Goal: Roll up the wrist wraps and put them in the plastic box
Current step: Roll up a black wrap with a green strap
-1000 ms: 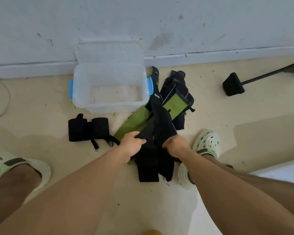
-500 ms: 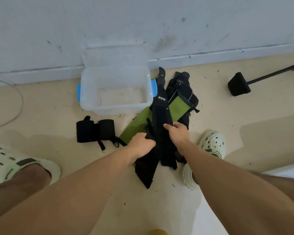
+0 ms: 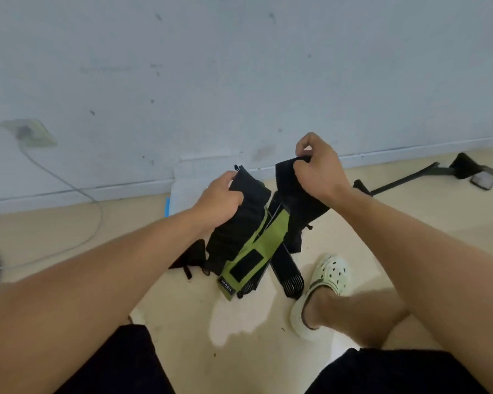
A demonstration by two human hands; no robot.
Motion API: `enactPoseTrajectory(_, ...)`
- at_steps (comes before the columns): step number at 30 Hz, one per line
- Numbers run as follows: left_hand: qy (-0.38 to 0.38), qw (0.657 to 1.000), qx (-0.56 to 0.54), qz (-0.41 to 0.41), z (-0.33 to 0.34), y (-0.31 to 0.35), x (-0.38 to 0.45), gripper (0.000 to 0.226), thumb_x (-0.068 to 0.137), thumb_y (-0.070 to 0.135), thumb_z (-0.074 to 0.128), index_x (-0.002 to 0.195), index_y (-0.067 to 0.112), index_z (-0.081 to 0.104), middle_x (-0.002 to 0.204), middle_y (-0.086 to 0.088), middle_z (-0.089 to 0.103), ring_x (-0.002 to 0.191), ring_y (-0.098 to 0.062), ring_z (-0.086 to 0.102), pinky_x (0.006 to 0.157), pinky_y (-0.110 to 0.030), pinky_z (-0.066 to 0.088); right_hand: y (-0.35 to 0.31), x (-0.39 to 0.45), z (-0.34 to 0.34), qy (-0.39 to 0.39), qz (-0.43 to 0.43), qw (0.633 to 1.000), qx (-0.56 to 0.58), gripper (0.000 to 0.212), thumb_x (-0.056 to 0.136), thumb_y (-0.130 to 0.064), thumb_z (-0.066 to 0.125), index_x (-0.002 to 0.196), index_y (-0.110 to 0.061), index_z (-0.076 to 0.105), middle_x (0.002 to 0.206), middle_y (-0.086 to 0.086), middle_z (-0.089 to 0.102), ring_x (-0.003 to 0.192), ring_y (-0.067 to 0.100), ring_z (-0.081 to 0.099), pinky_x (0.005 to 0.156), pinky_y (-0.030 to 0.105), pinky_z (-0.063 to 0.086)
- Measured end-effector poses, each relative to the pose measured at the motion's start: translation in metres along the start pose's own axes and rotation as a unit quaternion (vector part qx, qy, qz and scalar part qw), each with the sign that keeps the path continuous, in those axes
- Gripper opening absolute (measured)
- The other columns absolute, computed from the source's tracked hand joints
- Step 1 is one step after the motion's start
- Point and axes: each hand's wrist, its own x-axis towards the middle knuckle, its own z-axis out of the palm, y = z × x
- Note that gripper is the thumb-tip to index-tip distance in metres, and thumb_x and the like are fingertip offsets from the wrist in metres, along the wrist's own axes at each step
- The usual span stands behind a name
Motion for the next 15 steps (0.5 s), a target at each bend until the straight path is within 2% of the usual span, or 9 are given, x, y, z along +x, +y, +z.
enactPoseTrajectory(3,0.047,0.995,-0.072,0.045,-0.02,0.018,-0.017,0.057,0.098,-0.003,0.048,0.147,0.026,0.051,0.126,0.0,0.069,0.111,-0.021,0.066,0.088,-0.033,0.056,-0.038,-0.019,-0.015,-0.086,-0.006,0.994,-0.074,0.032,0.092,-0.004,0.039,0.097,-0.022,0.065,0.07,-0.005,0.056,0.058,0.013,0.048,0.054,0.027,0.035)
enactPoseTrajectory(5,0.042,0.985,-0.151,0.068,-0.029,0.019,-0.024,0.059,0.098,-0.007,0.047,0.146,0.026,0.051,0.126,0.0,0.071,0.116,-0.022,0.067,0.099,-0.039,0.056,-0.044,-0.029,-0.009,-0.151,0.003,0.985,-0.086,0.024,0.102,-0.033,0.049,0.103,-0.028,0.072,0.091,-0.011,0.067,0.085,0.01,0.062,0.071,0.024,0.042)
enactPoseTrajectory(6,0.03,0.977,-0.198,0.077,-0.032,0.016,-0.026,0.059,0.098,-0.009,0.047,0.146,0.026,0.052,0.127,-0.002,0.072,0.117,-0.023,0.069,0.102,-0.042,0.056,-0.044,-0.035,-0.003,-0.182,0.005,0.98,-0.077,0.029,0.099,-0.052,0.054,0.105,-0.032,0.073,0.103,-0.013,0.07,0.098,0.008,0.064,0.082,0.025,0.045)
enactPoseTrajectory(7,0.016,0.966,-0.247,0.08,-0.034,0.012,-0.027,0.058,0.099,-0.011,0.047,0.145,0.025,0.053,0.128,-0.004,0.073,0.118,-0.024,0.07,0.101,-0.043,0.057,-0.043,-0.04,0.005,-0.212,0.01,0.975,-0.062,0.039,0.092,-0.066,0.059,0.106,-0.033,0.075,0.109,-0.014,0.072,0.102,0.005,0.066,0.089,0.025,0.047)
enactPoseTrajectory(8,0.003,0.952,-0.296,0.078,-0.035,0.006,-0.026,0.057,0.1,-0.012,0.047,0.144,0.023,0.053,0.128,-0.007,0.073,0.117,-0.026,0.071,0.099,-0.042,0.058,-0.04,-0.044,0.014,-0.242,0.013,0.969,-0.052,0.044,0.087,-0.07,0.064,0.107,-0.033,0.076,0.106,-0.014,0.075,0.098,0.002,0.069,0.09,0.025,0.051)
enactPoseTrajectory(10,-0.006,0.922,-0.384,0.045,-0.036,-0.005,-0.021,0.047,0.102,-0.007,0.049,0.142,0.018,0.056,0.128,-0.01,0.073,0.118,-0.028,0.071,0.096,-0.041,0.06,-0.033,-0.047,0.033,-0.282,-0.001,0.957,-0.073,0.032,0.088,-0.056,0.074,0.107,-0.031,0.079,0.096,-0.012,0.079,0.088,0.002,0.073,0.087,0.025,0.056)
enactPoseTrajectory(12,-0.02,0.912,-0.409,-0.008,-0.037,-0.014,-0.014,0.029,0.104,0.014,0.057,0.133,0.011,0.062,0.13,-0.013,0.072,0.122,-0.029,0.069,0.097,-0.041,0.058,-0.032,-0.045,0.044,-0.265,-0.004,0.961,-0.078,0.017,0.092,-0.04,0.076,0.101,-0.027,0.081,0.089,-0.008,0.08,0.082,0.006,0.075,0.082,0.026,0.058)
enactPoseTrajectory(14,-0.078,0.924,-0.372,-0.046,-0.038,-0.025,-0.007,0.039,0.102,0.045,0.058,0.127,0.016,0.068,0.133,-0.009,0.071,0.124,-0.026,0.067,0.102,-0.042,0.053,-0.036,-0.041,0.047,-0.234,0.056,0.97,0.042,0.014,0.094,-0.032,0.074,0.1,-0.02,0.081,0.09,-0.001,0.081,0.083,0.015,0.078,0.081,0.03,0.061)
enactPoseTrajectory(15,-0.123,0.932,-0.337,-0.051,-0.038,-0.029,-0.005,0.048,0.099,0.056,0.057,0.13,0.021,0.069,0.135,-0.005,0.071,0.125,-0.024,0.066,0.105,-0.043,0.05,-0.038,-0.036,0.045,-0.219,0.113,0.959,0.137,0.016,0.096,-0.029,0.073,0.102,-0.016,0.081,0.093,0.004,0.081,0.086,0.021,0.079,0.081,0.034,0.063)
